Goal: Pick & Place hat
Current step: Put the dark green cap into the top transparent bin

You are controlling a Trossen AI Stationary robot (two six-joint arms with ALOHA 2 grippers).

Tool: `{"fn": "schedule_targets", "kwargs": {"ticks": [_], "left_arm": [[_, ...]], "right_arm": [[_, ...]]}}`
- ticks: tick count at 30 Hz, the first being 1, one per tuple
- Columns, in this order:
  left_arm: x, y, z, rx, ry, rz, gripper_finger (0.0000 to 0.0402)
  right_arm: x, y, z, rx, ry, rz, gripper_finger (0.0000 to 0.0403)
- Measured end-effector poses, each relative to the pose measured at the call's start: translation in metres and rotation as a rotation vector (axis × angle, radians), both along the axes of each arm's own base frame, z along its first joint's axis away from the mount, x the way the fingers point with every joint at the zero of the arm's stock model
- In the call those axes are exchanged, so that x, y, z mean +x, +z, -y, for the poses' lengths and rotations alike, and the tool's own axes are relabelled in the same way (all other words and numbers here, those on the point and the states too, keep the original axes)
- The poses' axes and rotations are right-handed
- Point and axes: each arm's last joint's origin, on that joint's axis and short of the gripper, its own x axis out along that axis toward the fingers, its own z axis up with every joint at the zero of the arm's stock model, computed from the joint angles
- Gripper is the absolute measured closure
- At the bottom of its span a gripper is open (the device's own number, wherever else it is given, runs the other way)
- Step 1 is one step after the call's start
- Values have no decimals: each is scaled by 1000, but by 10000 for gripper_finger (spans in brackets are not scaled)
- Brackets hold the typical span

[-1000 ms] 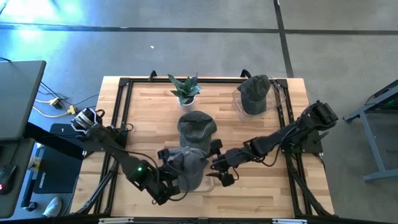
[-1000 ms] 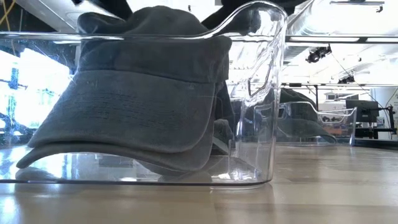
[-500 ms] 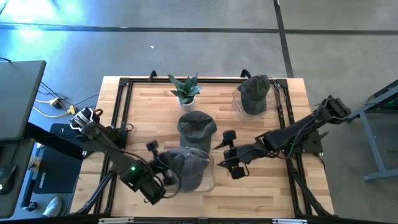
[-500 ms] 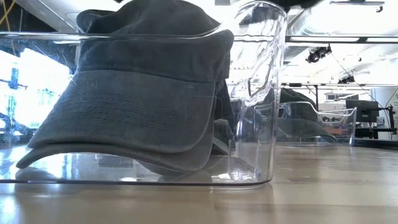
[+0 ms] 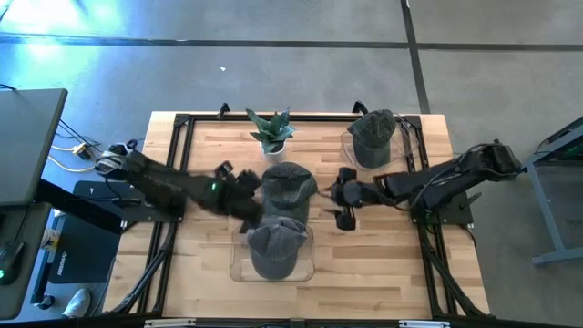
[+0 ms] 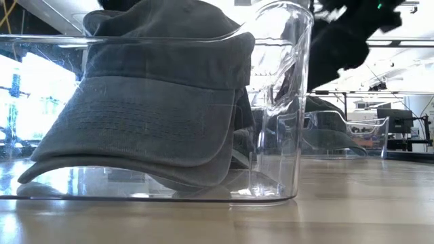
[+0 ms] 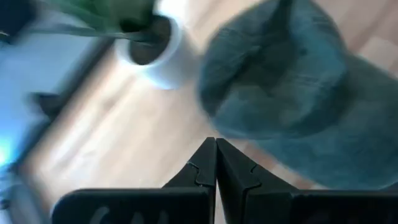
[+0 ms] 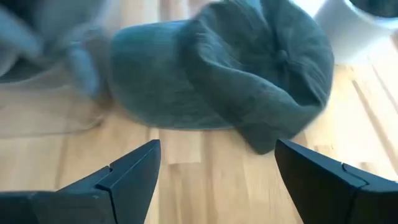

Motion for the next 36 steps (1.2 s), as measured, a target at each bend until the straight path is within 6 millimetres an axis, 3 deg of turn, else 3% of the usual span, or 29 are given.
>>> {"fn": "schedule_targets", "kwargs": {"ticks": [4,9,14,20,25,29,32,34,36], "left_arm": [[11,-23,-34,-91,-86,81,402],[11,-49,-62,-56,-20,93,402],[14,-57,-67,-12,20,163,402],[24,-50,-65,-7,-65,242,402],[37,-46,-63,-37,-145,346,402],[46,-53,-62,-24,-227,331,402],[52,-41,-62,8,-226,391,402],[54,-37,-63,46,-196,414,402],[57,-30,-64,87,-174,459,402]], "right_arm": [[3,-15,16,26,-54,49,91],[21,-29,42,64,-134,116,92],[44,-41,71,70,-211,118,91],[64,-63,91,109,-178,45,106],[68,-67,94,115,-136,2,183],[62,-57,94,108,-99,-13,286],[54,-49,91,95,-66,-55,372],[49,-40,89,79,-47,-67,390],[43,-27,86,72,-51,-56,377]]}}
